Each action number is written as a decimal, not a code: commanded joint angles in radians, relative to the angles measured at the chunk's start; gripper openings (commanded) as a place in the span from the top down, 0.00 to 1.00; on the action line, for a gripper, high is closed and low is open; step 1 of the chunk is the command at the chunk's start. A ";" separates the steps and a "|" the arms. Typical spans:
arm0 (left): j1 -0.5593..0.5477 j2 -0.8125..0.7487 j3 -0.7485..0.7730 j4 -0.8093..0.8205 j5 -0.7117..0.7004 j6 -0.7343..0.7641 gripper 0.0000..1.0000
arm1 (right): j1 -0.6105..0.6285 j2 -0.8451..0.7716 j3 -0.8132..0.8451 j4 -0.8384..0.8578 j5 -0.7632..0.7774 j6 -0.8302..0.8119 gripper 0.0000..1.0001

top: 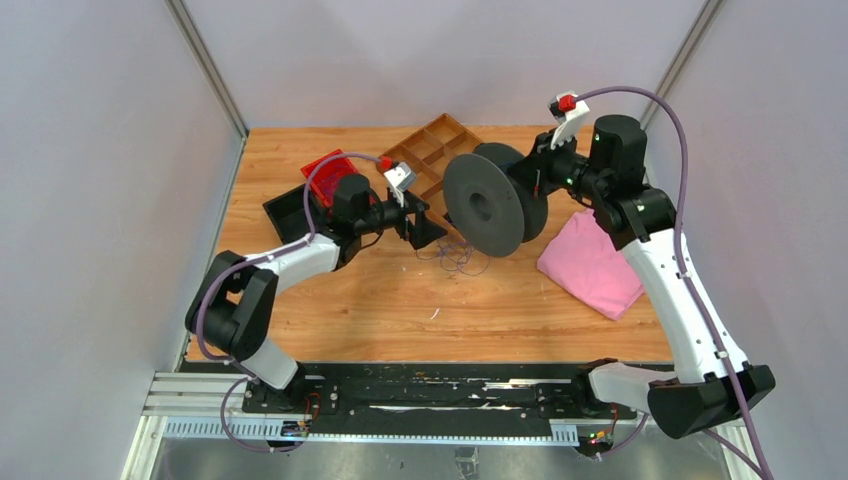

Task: Wrap the cables
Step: Wrap the cable around the cable reel.

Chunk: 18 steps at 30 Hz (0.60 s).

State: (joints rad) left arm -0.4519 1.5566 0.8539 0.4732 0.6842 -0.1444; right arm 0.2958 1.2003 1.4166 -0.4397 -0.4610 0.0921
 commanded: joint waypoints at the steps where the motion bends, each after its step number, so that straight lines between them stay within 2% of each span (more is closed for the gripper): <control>1: -0.053 0.048 -0.003 0.251 -0.014 -0.057 0.01 | -0.027 0.002 0.060 0.016 -0.020 0.064 0.99; 8: -0.081 0.153 -0.035 0.566 -0.021 -0.191 0.06 | -0.034 0.003 0.069 0.015 -0.030 0.081 0.99; 18: -0.143 0.227 -0.024 0.598 -0.038 -0.226 0.26 | -0.036 0.008 0.086 0.016 -0.024 0.084 0.99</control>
State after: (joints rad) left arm -0.5613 1.7634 0.8257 0.9886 0.6552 -0.3489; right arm 0.2779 1.2148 1.4498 -0.4622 -0.4702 0.1440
